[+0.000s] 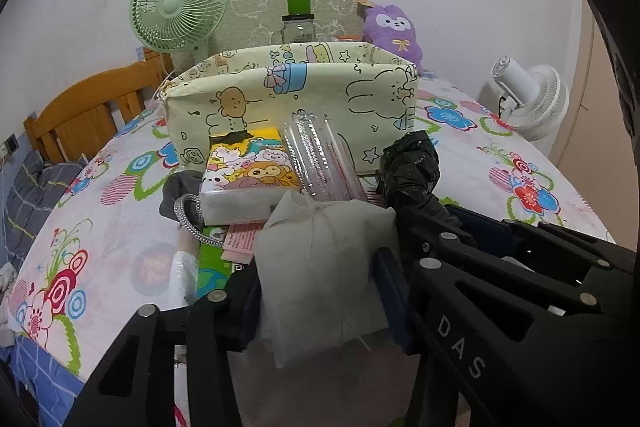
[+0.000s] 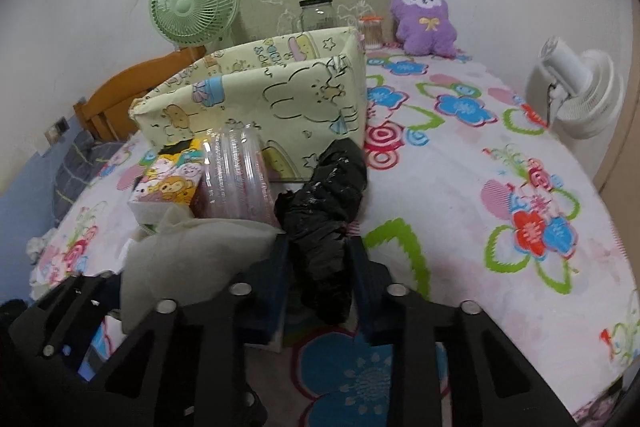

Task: Organize soft objects
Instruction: 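Grasp white cloth pouch with left tool while right tool grasps black plastic-wrapped bundle, then carry the white pouch with left tool while right tool carries black bundle over box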

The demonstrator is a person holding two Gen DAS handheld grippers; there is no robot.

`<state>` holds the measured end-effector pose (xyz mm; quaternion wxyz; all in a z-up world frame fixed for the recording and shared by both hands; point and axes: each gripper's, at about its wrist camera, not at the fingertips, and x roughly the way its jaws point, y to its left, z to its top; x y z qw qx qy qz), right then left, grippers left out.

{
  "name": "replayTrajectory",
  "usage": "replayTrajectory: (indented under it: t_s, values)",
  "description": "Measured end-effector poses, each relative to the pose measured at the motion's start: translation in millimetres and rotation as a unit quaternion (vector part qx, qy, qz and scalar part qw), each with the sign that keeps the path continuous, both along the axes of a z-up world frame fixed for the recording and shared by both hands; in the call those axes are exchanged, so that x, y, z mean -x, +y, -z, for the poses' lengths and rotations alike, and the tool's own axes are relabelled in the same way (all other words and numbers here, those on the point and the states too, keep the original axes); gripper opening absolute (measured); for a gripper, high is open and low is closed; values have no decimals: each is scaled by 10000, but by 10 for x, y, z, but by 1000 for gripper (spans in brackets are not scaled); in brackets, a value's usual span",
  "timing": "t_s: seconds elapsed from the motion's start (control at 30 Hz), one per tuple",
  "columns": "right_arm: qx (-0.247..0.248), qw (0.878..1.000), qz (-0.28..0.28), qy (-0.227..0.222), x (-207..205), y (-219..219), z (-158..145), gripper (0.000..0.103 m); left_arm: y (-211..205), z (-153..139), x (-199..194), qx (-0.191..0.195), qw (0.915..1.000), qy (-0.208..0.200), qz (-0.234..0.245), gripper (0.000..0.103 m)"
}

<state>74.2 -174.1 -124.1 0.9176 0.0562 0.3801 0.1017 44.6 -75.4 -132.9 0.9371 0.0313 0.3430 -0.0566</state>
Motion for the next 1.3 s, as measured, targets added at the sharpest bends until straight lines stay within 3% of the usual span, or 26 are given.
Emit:
replayTrajectory:
  t_s: [0.17, 0.37, 1.3]
  values:
    - [-1, 10000, 22, -58, 43, -1, -46, 24, -1, -27, 22, 101, 9999, -6, 101, 35]
    - [68, 9998, 101, -160, 98, -27, -122, 23, -19, -101, 64, 136, 9997, -85, 157, 29]
    - [155, 9964, 260, -787, 295, 7, -845, 23, 31, -752, 199, 258, 9975, -651, 129, 24]
